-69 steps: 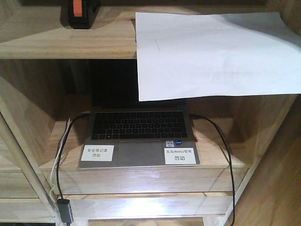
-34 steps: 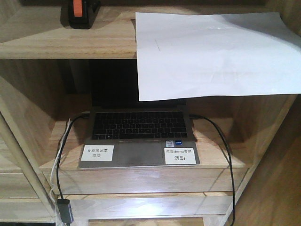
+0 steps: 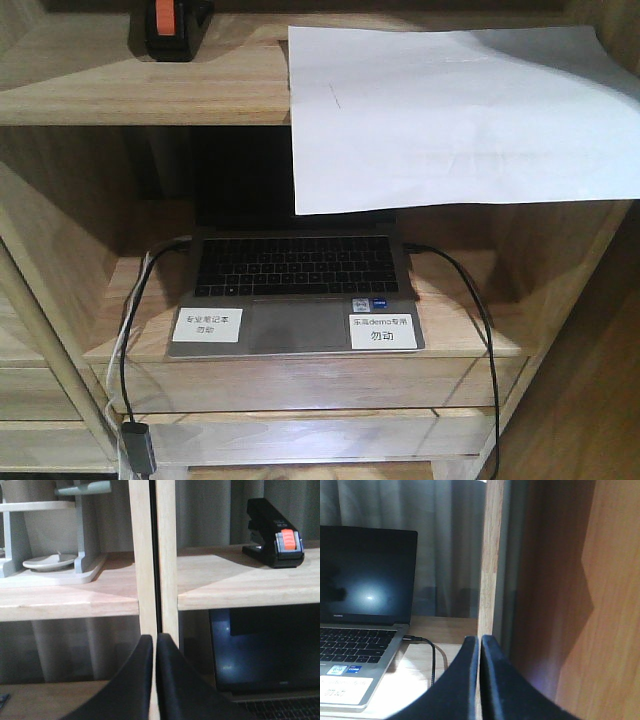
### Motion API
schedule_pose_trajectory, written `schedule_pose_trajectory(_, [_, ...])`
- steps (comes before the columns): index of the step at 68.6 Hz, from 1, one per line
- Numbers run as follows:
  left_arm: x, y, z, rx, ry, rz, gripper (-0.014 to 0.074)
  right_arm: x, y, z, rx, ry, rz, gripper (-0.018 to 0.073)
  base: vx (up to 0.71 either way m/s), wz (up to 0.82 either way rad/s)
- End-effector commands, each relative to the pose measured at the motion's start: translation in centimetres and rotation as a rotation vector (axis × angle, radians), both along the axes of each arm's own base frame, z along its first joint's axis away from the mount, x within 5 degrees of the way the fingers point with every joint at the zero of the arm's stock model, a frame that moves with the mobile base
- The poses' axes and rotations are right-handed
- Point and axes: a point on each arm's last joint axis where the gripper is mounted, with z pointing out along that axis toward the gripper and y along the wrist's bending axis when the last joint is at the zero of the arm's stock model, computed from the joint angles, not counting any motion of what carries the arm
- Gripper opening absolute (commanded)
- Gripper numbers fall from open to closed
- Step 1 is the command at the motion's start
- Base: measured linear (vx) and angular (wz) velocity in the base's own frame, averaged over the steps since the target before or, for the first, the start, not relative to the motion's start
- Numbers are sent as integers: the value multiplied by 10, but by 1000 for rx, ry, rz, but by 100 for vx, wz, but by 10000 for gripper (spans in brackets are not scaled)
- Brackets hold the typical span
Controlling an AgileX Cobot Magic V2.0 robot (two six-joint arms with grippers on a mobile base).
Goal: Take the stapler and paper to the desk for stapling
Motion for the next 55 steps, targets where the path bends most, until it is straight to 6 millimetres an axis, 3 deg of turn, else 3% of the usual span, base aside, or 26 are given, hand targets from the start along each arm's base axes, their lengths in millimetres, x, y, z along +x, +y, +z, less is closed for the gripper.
schedule_pose_trajectory(1, [-1,0,19,-6,-125,4,99,0,0,-1,-7,-56,-1,-9,0,0])
schedule_pose_trajectory(19, [-1,0,19,-8,-128,3,442,0,0,-1,-7,-56,-1,-9,0,0])
schedule_pose_trajectory(26, [-1,0,18,-9,-119,3,513,0,0,-1,-7,-56,-1,-9,0,0])
schedule_pose_trajectory(55, [-1,-3,18,1,-114,-46,523,0,0,-1,-7,-56,-1,-9,0,0])
